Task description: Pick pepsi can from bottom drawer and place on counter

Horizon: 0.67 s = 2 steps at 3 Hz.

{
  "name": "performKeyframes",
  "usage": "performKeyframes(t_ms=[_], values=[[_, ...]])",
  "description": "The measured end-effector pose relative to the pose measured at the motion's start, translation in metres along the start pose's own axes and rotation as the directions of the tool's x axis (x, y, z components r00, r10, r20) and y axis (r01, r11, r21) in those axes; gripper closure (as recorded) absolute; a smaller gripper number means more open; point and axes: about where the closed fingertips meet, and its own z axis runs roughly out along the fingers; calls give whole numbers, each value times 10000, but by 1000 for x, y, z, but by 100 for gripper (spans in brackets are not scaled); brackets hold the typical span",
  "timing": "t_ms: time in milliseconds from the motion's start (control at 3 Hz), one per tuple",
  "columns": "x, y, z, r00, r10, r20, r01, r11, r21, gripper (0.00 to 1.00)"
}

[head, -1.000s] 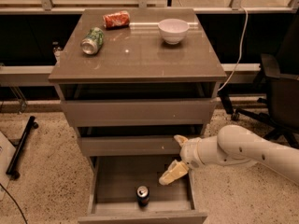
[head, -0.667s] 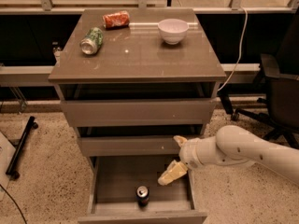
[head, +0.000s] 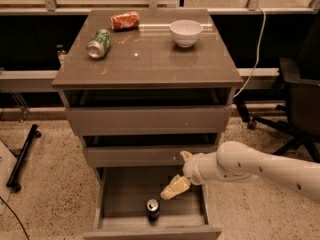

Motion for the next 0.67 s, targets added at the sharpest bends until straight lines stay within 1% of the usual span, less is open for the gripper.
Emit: performKeyframes(t_ms=[333,667], values=[[20,-3,27,9994,345,10,-345,9994,-32,0],[39,-3,55,9984,562,-104,-566,9978,-335,0]])
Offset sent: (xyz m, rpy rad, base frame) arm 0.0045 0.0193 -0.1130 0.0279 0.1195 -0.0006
